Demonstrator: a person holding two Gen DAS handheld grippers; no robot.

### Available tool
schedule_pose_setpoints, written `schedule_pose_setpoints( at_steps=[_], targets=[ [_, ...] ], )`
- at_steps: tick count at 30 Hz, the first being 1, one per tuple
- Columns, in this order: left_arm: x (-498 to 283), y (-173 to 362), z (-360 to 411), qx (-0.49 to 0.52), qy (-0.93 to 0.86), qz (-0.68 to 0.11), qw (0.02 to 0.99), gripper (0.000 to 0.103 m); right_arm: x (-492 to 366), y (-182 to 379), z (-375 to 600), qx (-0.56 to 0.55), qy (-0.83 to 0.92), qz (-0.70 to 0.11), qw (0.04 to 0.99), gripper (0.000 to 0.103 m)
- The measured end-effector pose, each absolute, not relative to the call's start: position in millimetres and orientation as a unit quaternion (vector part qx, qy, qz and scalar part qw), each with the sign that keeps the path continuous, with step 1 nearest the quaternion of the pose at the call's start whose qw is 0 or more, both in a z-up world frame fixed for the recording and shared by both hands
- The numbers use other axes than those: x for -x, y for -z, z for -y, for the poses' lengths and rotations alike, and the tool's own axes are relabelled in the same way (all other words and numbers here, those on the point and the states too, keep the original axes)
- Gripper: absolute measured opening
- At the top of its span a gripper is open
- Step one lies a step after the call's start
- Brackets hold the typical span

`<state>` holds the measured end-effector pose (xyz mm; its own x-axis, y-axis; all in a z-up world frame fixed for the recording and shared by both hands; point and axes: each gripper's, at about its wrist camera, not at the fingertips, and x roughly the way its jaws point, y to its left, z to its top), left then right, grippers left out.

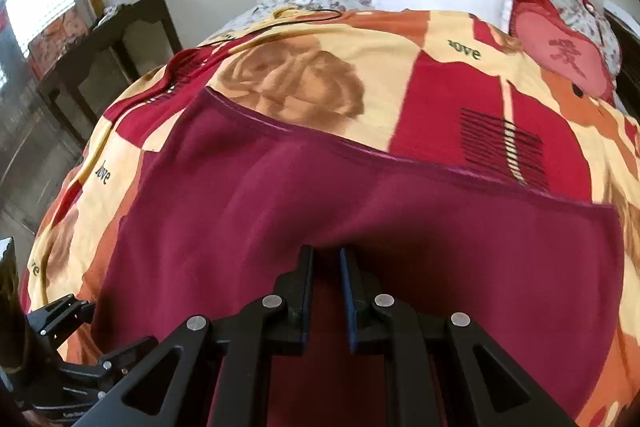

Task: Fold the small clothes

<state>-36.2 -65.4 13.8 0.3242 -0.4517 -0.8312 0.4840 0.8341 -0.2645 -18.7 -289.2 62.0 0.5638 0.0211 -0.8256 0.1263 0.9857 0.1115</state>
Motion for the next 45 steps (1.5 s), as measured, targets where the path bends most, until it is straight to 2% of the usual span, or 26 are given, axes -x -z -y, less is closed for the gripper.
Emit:
schedule_pose_setpoints(
  at_steps=[12, 13, 15, 20, 24, 26, 39, 43, 44, 45],
  targets=[
    [36, -22, 31, 0.065, 0.278, -0.501, 0.817, 0.070, -20, -83, 233, -0.072, -0.031, -0.441, 0.894, 0.014],
    [36, -22, 28, 0.067, 0.277, -0.502, 0.816, 0.070, -26, -81, 229, -0.073, -0.036, -0.445, 0.892, 0.017],
    [36, -20, 25, 0.071, 0.277, -0.504, 0.815, 0.070, -39, -75, 222, -0.078, -0.043, -0.458, 0.884, 0.032],
    [34, -17, 24, 0.080, 0.283, -0.504, 0.812, 0.070, -59, -65, 203, -0.083, -0.054, -0.477, 0.873, 0.035],
    [30, -14, 21, 0.094, 0.287, -0.504, 0.809, 0.070, -68, -66, 187, -0.088, -0.066, -0.484, 0.868, 0.058],
    [29, -13, 20, 0.101, 0.289, -0.503, 0.808, 0.070, -74, -64, 178, -0.066, -0.060, -0.497, 0.863, 0.065],
    [28, -13, 17, 0.110, 0.297, -0.499, 0.807, 0.070, -90, -42, 129, 0.090, 0.016, -0.541, 0.836, 0.079],
    [27, -13, 13, 0.116, 0.300, -0.500, 0.804, 0.070, -87, -37, 121, 0.130, 0.024, -0.540, 0.831, 0.079],
    [26, -13, 11, 0.116, 0.301, -0.500, 0.803, 0.070, -86, -37, 121, 0.138, 0.024, -0.538, 0.832, 0.077],
    [26, -14, 10, 0.116, 0.302, -0.500, 0.803, 0.070, -85, -38, 122, 0.140, 0.025, -0.534, 0.833, 0.071]
  ],
)
